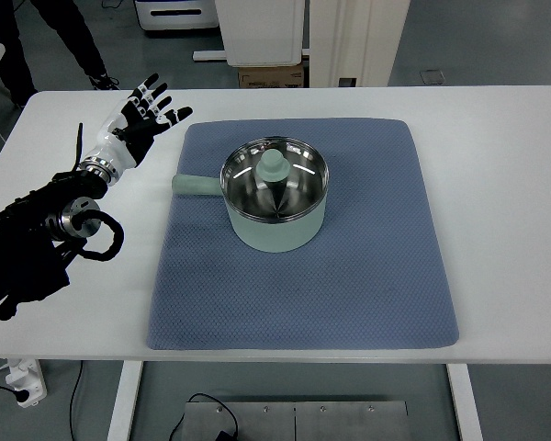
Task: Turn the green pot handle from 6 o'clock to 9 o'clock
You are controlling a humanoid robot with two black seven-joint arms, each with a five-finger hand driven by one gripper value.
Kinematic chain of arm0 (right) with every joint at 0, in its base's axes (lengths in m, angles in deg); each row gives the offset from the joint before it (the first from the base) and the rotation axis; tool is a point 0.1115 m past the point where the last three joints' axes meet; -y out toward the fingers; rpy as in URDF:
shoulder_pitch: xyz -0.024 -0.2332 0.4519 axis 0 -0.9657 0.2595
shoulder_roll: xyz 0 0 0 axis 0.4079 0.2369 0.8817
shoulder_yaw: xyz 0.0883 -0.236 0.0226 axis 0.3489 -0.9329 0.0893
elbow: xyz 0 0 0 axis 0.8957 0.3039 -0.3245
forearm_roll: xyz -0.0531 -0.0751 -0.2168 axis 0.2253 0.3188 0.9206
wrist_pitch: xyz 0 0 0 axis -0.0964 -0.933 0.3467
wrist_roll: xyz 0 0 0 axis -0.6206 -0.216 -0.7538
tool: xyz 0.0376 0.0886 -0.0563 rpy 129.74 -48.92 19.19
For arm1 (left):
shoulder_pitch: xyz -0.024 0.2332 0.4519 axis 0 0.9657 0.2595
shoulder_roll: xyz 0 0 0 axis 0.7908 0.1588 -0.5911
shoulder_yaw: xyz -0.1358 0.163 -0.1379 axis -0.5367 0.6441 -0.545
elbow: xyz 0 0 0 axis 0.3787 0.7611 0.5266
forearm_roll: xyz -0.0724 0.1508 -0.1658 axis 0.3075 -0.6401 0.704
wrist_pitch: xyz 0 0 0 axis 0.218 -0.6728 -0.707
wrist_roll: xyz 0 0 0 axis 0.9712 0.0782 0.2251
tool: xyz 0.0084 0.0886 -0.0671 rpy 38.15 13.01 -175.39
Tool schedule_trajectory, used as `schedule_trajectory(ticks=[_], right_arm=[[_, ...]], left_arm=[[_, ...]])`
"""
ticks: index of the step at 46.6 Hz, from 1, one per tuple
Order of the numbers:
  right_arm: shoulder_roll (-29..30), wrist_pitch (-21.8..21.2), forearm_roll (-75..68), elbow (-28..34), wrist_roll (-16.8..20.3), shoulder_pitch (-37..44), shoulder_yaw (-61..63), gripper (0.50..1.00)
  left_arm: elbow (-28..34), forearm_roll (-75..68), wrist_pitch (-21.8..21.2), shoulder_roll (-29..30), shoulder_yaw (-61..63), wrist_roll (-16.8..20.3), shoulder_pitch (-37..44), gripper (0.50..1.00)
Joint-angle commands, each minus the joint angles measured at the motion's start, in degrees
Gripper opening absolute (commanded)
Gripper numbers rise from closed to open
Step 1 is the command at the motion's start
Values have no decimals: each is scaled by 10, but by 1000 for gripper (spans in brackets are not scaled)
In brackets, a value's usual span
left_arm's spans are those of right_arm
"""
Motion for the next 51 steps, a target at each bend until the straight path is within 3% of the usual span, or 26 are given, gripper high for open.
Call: schedule_trajectory(ticks=[1,51], right_arm=[[0,0,0,0,-1,0,0,1000],[0,-3,1,3,4,-3,-1,1000]], left_arm=[[-1,-1,0,1,-9,0,6,1000],[-1,-1,13,-25,-63,0,18,1000]])
